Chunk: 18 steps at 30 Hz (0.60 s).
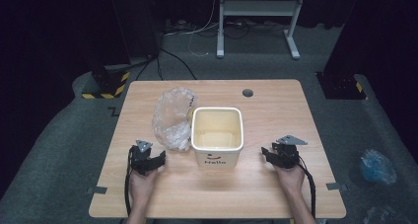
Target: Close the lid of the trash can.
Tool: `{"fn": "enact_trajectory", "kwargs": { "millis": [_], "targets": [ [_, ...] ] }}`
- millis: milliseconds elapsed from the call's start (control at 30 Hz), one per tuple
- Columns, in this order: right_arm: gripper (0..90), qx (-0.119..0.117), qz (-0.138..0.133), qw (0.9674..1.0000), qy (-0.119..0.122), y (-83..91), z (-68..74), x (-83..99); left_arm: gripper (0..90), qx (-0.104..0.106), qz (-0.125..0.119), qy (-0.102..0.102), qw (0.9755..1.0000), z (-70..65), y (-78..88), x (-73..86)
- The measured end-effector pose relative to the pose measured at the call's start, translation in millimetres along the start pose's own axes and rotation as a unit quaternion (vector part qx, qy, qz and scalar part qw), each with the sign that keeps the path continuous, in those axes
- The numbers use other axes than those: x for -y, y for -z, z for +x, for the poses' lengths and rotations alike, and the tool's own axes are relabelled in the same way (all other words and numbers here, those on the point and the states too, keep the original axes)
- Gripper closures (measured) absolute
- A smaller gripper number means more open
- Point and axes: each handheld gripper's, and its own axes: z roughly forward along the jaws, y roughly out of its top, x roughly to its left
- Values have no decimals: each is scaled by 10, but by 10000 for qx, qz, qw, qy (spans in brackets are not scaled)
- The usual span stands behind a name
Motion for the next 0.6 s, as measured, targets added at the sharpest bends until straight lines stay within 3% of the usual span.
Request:
{"fn": "enact_trajectory", "kwargs": {
  "millis": [167,333,433,600],
  "targets": [
    [467,88,83,9999,61,-12,-1,-6,277,-1,-1,1,10000,0,0,0],
    [418,252,164,9989,347,-31,32,-10,277,2,-14,3,10000,0,1,3],
    [365,321,199,9990,251,-33,24,-11,277,2,-14,6,10000,0,2,3],
    [362,321,200,9990,254,-34,20,-12,277,0,-15,5,10000,0,2,4]
  ]
}}
